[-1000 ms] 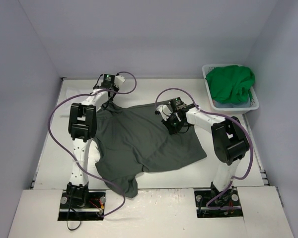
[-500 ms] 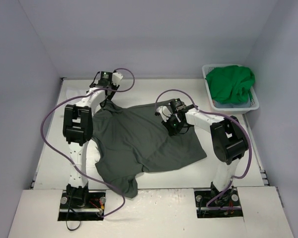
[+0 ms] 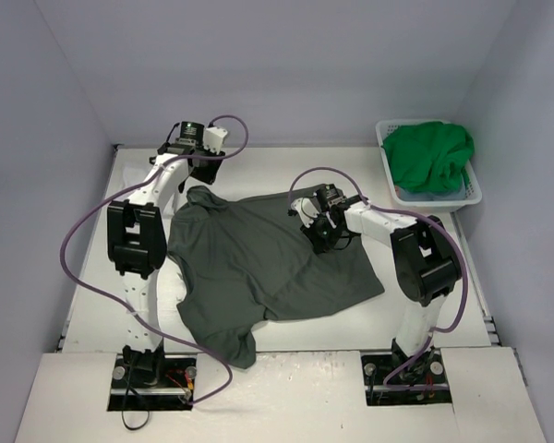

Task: Fold and stack the t-shirts
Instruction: Flatten out the tshirt

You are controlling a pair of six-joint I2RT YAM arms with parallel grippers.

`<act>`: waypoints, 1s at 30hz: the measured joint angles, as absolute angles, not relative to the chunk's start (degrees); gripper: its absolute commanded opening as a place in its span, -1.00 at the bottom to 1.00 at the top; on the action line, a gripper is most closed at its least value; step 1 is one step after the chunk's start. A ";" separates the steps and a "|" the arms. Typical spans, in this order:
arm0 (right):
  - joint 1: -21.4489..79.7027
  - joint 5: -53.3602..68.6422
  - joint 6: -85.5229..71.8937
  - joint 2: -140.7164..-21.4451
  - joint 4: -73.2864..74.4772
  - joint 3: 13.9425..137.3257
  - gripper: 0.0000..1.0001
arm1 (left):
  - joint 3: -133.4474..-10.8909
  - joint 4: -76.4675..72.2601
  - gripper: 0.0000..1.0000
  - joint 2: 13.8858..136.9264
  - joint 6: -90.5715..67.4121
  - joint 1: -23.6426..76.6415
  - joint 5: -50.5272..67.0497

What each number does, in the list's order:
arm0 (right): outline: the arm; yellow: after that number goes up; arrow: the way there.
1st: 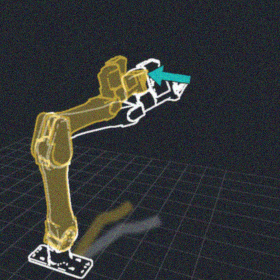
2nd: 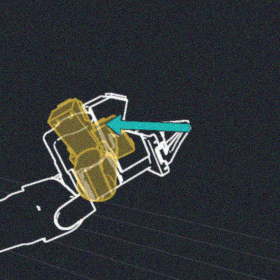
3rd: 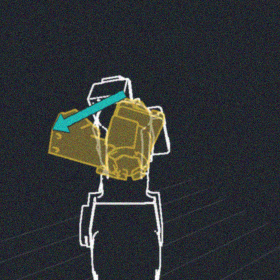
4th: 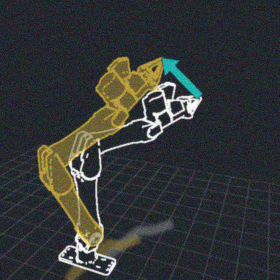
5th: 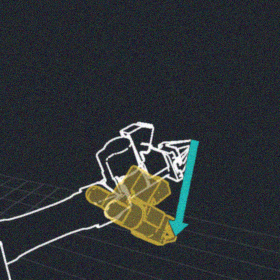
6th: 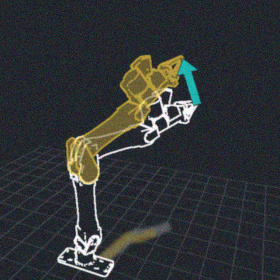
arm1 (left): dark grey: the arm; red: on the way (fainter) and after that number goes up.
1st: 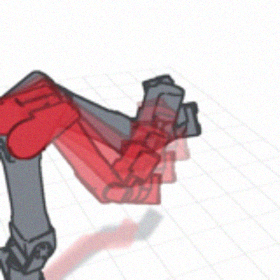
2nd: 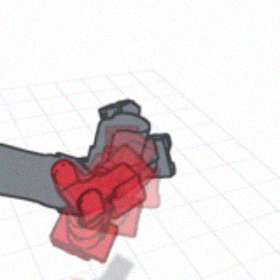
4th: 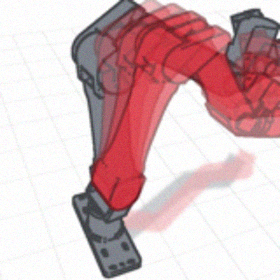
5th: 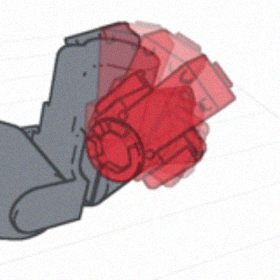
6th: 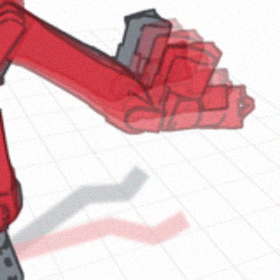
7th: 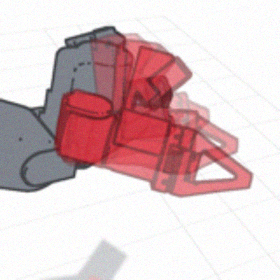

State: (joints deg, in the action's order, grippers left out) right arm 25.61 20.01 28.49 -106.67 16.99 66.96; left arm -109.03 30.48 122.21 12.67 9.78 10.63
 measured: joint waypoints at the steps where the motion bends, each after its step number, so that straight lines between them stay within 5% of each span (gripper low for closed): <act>1: 25.61 20.01 28.49 -106.67 16.99 66.96 -1.00 | -109.10 31.31 -0.28 122.54 12.32 9.78 11.33; 30: 25.58 20.86 28.51 -106.37 16.93 66.35 -1.00 | -115.02 39.13 -0.38 134.65 9.54 9.78 15.51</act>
